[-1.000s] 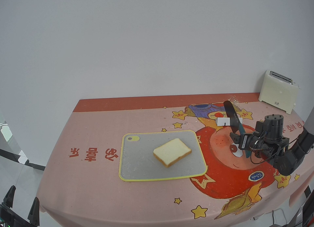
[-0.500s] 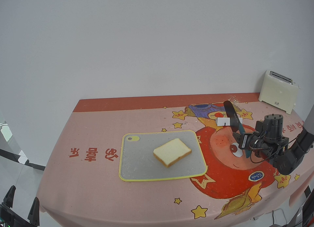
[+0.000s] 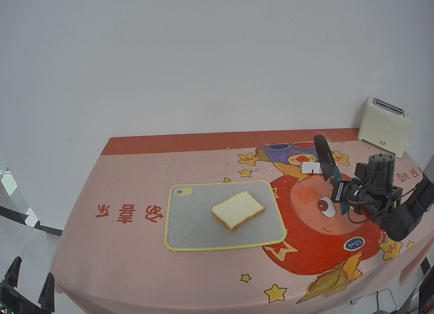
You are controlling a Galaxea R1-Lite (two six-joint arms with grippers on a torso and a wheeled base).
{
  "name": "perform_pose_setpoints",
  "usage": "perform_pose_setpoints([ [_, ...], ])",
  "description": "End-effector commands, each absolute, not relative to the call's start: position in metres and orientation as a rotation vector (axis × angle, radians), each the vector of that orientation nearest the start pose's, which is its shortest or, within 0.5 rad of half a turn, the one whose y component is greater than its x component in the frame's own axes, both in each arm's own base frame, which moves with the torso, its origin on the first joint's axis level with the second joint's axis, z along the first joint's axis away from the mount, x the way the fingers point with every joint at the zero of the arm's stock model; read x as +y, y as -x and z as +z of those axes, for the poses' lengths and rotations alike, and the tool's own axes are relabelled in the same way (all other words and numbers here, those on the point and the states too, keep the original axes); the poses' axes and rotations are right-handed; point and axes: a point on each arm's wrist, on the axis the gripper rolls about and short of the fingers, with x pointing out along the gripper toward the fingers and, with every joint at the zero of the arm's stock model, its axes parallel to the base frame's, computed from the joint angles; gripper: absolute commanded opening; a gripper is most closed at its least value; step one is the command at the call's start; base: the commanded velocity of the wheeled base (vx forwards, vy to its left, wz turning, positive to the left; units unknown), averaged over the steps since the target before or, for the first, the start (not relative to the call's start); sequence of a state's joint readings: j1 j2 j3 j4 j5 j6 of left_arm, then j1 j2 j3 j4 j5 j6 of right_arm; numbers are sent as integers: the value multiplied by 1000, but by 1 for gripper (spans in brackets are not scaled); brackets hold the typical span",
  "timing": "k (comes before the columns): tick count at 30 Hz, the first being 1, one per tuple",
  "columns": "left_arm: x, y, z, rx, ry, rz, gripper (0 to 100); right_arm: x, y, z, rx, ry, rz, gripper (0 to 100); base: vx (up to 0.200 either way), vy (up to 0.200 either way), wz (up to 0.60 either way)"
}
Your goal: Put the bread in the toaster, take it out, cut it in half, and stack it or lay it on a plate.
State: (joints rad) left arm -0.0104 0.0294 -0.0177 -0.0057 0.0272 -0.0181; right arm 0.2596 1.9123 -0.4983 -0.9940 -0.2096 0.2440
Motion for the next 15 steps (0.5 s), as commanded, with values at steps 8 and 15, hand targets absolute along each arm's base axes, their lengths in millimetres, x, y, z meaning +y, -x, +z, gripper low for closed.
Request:
perform_pose_setpoints([
  [8,1,21,77,23,16,17,100,68,-269,131,259,-64,160,0,0,0,0],
  [15,1,21,77,23,16,17,100,75,-272,147,257,7,295,0,0,0,0],
])
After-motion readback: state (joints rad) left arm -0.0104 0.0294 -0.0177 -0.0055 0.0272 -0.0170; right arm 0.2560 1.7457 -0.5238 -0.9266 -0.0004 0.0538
